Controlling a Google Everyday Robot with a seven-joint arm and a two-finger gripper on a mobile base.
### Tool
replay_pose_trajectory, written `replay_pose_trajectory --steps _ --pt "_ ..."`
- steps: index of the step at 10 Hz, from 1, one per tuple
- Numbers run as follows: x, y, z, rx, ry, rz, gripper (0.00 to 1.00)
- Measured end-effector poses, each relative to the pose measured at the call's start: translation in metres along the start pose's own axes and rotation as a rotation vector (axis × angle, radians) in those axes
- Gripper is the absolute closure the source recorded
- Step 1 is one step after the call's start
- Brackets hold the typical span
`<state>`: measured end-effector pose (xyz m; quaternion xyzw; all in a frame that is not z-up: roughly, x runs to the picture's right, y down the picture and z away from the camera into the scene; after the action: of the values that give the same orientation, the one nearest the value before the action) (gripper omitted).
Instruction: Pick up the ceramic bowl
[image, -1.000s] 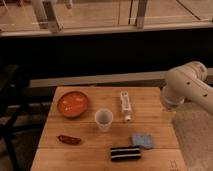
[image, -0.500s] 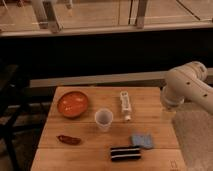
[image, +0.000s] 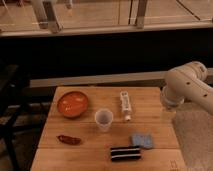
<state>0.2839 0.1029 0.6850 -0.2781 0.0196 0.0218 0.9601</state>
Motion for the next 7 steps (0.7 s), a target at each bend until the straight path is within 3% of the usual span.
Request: replay_pose_trajectory --steps 7 --pt "-0.0029 -0.0018 -0.0008 0.006 0.004 -0.010 0.20"
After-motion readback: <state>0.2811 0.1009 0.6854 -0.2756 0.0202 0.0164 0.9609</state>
